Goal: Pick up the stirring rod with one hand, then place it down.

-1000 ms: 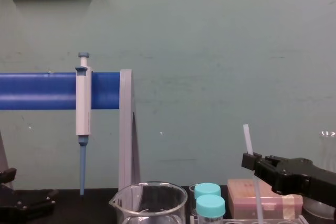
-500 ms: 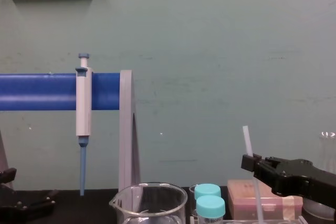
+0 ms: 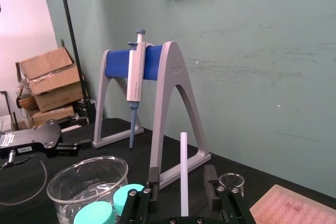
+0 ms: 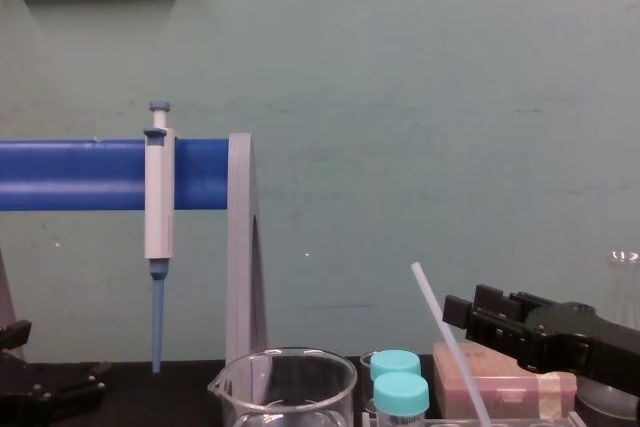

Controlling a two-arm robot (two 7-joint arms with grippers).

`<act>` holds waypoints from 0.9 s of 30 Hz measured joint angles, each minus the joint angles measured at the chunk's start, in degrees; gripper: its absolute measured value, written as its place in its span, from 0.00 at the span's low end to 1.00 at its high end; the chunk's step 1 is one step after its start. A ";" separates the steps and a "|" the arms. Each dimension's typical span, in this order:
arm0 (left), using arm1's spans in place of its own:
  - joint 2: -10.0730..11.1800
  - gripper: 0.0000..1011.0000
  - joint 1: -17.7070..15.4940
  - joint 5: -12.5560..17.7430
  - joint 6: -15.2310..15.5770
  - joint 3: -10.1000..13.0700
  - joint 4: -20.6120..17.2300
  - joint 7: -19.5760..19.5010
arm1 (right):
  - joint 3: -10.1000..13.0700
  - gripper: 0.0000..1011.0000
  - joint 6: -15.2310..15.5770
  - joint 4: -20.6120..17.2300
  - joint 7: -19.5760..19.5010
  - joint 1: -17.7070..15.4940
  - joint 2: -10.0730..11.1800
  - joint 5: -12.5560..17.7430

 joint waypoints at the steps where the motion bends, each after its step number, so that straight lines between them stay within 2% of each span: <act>1: 0.00 0.99 0.00 0.00 0.00 0.00 0.00 0.00 | 0.00 0.55 0.00 0.00 0.01 0.00 0.00 0.01; 3: 0.00 0.99 0.00 0.00 0.00 0.00 0.00 0.00 | 0.00 0.59 0.00 0.00 0.02 0.00 0.00 0.02; 7: 0.00 0.99 0.00 0.00 0.00 0.00 0.00 0.00 | 0.00 0.75 0.00 0.00 0.04 0.00 0.00 0.05; 16: 0.00 0.99 0.00 0.00 0.00 0.00 0.00 0.00 | 0.10 0.97 -0.01 -0.34 -0.32 -0.06 0.04 -0.17; 18: 0.00 0.99 0.00 0.00 0.00 0.00 0.00 0.00 | 0.82 0.99 -0.11 -2.21 -3.46 -0.75 0.32 -1.80; 23: 0.00 0.99 0.00 0.00 0.00 0.00 0.00 0.00 | 3.52 0.99 0.49 -7.84 -16.35 -3.78 0.71 -8.32; 25: 0.00 0.99 0.00 0.00 0.00 0.00 0.00 0.00 | 5.50 0.99 3.84 -10.90 -26.33 -6.15 0.37 -12.72; 26: 0.00 0.99 0.00 0.00 0.00 0.00 0.00 0.00 | 5.50 0.99 3.84 -10.90 -26.33 -6.15 0.37 -12.72; 27: 0.00 0.99 0.00 0.00 0.00 0.00 0.00 0.00 | 6.29 0.99 5.93 -11.61 -29.63 -7.17 0.10 -13.95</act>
